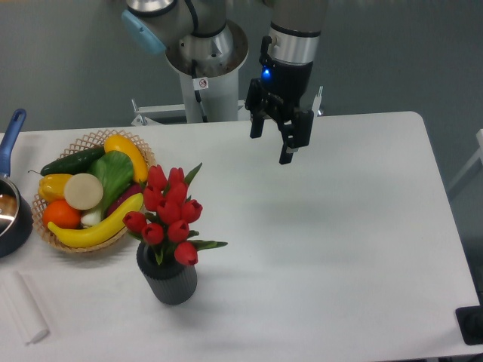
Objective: Pick up the flowers from the vase
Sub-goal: 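Move the open gripper toward the red tulips in the grey vase, then lower the gripper around the tulip stems above the vase rim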
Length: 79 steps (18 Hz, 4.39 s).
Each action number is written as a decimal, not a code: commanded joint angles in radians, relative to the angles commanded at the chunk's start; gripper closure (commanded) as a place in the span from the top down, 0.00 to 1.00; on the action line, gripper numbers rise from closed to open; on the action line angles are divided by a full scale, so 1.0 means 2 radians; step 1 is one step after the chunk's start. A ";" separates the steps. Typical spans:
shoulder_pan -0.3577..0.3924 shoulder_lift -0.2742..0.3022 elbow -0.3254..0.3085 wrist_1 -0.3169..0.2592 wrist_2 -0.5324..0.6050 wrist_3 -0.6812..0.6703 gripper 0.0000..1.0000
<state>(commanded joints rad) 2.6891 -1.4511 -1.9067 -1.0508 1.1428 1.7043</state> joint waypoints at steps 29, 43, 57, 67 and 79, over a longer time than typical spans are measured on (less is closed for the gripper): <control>-0.068 -0.038 -0.018 0.041 -0.019 -0.241 1.00; -0.091 -0.122 -0.010 0.134 -0.147 -0.285 1.00; -0.091 -0.166 0.000 0.167 -0.229 -0.265 1.00; -0.096 -0.198 0.024 0.169 -0.230 -0.255 1.00; -0.104 -0.203 0.025 0.185 -0.241 -0.252 0.68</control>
<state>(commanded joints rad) 2.4804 -1.8561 -1.8576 -0.6811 0.6611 1.2011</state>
